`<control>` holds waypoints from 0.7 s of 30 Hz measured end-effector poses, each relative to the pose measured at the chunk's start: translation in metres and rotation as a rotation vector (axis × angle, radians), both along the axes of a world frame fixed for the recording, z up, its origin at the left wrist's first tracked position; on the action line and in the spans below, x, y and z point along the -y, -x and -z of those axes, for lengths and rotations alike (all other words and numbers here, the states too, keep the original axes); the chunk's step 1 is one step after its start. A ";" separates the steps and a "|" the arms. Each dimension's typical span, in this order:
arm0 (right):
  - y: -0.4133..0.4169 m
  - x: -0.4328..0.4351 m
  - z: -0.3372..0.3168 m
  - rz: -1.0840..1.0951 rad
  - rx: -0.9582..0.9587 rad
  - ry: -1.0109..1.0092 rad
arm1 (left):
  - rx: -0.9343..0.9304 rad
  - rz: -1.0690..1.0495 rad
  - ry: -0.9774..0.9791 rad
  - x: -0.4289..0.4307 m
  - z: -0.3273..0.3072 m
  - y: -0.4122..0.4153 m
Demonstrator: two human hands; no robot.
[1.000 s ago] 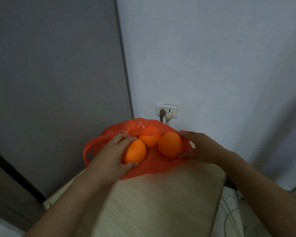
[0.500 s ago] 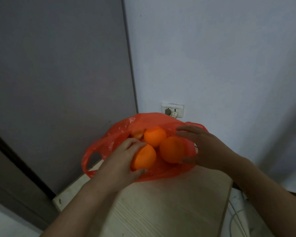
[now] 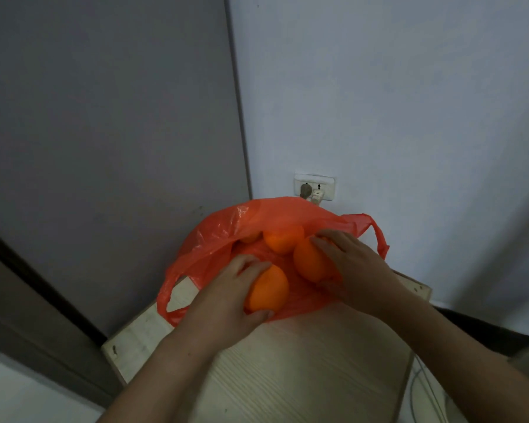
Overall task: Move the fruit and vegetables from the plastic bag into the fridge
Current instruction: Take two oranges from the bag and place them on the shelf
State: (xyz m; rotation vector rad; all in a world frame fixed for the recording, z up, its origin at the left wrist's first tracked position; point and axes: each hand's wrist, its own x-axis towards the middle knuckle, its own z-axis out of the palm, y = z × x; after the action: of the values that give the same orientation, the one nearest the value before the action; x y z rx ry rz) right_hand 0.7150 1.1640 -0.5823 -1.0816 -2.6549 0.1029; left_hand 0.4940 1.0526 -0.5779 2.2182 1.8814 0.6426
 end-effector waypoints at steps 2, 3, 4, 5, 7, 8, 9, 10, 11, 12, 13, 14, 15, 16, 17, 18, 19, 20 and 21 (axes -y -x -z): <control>-0.003 0.007 -0.010 0.011 -0.017 0.055 | 0.039 -0.002 0.039 0.003 -0.011 -0.002; -0.004 0.012 -0.017 0.015 -0.032 0.084 | 0.065 -0.005 0.063 0.005 -0.019 -0.002; -0.005 0.020 -0.027 0.017 -0.047 0.114 | 0.089 -0.013 0.088 0.007 -0.029 -0.004; -0.007 0.028 -0.037 0.020 -0.060 0.146 | 0.109 -0.025 0.111 0.010 -0.040 -0.004; -0.010 0.044 -0.062 0.030 -0.099 0.217 | 0.146 -0.062 0.149 0.017 -0.063 -0.007; -0.012 0.052 -0.076 0.042 -0.129 0.257 | 0.165 -0.081 0.170 0.022 -0.076 -0.009; -0.014 0.061 -0.091 0.059 -0.161 0.299 | 0.186 -0.098 0.198 0.027 -0.090 -0.012; -0.017 0.070 -0.108 0.082 -0.190 0.344 | 0.207 -0.115 0.235 0.033 -0.104 -0.016; -0.022 0.079 -0.125 0.106 -0.220 0.383 | 0.227 -0.134 0.277 0.039 -0.118 -0.019; -0.027 0.089 -0.144 0.133 -0.248 0.417 | 0.245 -0.154 0.317 0.046 -0.134 -0.024; -0.033 0.099 -0.164 0.158 -0.272 0.451 | 0.264 -0.171 0.353 0.053 -0.151 -0.028; -0.039 0.110 -0.186 0.184 -0.299 0.489 | 0.285 -0.182 0.379 0.061 -0.170 -0.032; -0.046 0.120 -0.209 0.205 -0.332 0.526 | 0.303 -0.184 0.402 0.068 -0.190 -0.036; -0.052 0.130 -0.232 0.220 -0.360 0.557 | 0.315 -0.184 0.422 0.075 -0.211 -0.041; -0.057 0.141 -0.255 0.232 -0.377 0.584 | 0.327 -0.185 0.444 0.082 -0.234 -0.046; -0.062 0.149 -0.277 0.244 -0.387 0.609 | 0.337 -0.185 0.459 0.088 -0.257 -0.050; -0.068 0.157 -0.297 0.259 -0.398 0.630 | 0.341 -0.181 0.466 0.094 -0.280 -0.054; -0.073 0.163 -0.315 0.276 -0.406 0.648 | 0.335 -0.174 0.466 0.098 -0.301 -0.058; -0.077 0.168 -0.330 0.289 -0.409 0.662 | 0.329 -0.173 0.464 0.101 -0.321 -0.060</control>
State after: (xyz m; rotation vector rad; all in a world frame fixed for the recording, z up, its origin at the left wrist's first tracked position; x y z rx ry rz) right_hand 0.7923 0.9958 -0.2522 -1.4241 -2.1012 1.0736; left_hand 0.5544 0.9514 -0.2568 1.5754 1.8323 0.4941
